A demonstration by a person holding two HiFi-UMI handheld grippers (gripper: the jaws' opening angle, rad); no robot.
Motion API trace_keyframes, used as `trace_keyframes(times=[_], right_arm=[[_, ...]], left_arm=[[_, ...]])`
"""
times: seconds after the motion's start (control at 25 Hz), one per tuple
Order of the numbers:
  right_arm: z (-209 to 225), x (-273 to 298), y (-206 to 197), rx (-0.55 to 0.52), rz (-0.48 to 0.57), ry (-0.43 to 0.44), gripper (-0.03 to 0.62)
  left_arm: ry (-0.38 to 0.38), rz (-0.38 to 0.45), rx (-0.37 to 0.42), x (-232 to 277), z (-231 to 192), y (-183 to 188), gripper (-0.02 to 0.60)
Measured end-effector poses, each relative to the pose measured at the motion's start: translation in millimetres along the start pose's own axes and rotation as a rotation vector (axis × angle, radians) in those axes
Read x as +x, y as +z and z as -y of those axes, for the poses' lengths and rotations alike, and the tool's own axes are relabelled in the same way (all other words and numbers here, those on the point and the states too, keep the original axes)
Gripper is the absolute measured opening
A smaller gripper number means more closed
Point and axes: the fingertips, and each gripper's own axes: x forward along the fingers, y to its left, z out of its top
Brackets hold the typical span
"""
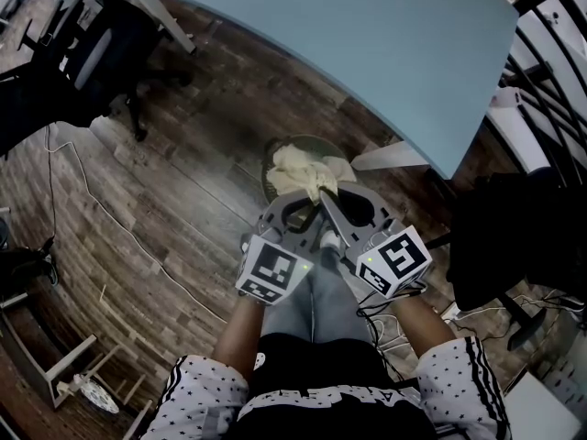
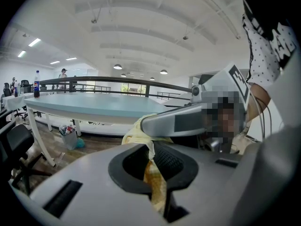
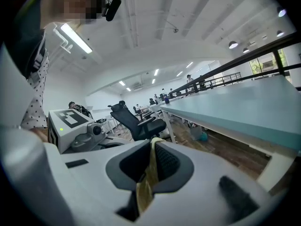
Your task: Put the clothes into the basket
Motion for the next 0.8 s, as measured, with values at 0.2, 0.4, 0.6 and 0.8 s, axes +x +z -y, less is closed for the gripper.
trace_keyframes(times=[0.2,0.4,0.6,0.8], right_arm=[[8,-1,-7,0.015,-0.006,-0.007,0.035],[11,6,-13,0.031,-0.015,-0.009,0.035],[14,11,-21,0.042,-0.020,-0.010,0.035],[17,11,-28,0.058,-0.037,-0.019,0.035]], left_arm=[[-0.006,-0.013,-0.001,8,1,-5,0.037],[-0.012,-0.020,-0.017,12,-4,-13,0.037],[-0.013,-0.034,-0.029,16,-7,-21,0.037],[-0.021,-0.042,-0.035,20,-5,-30,0.037]])
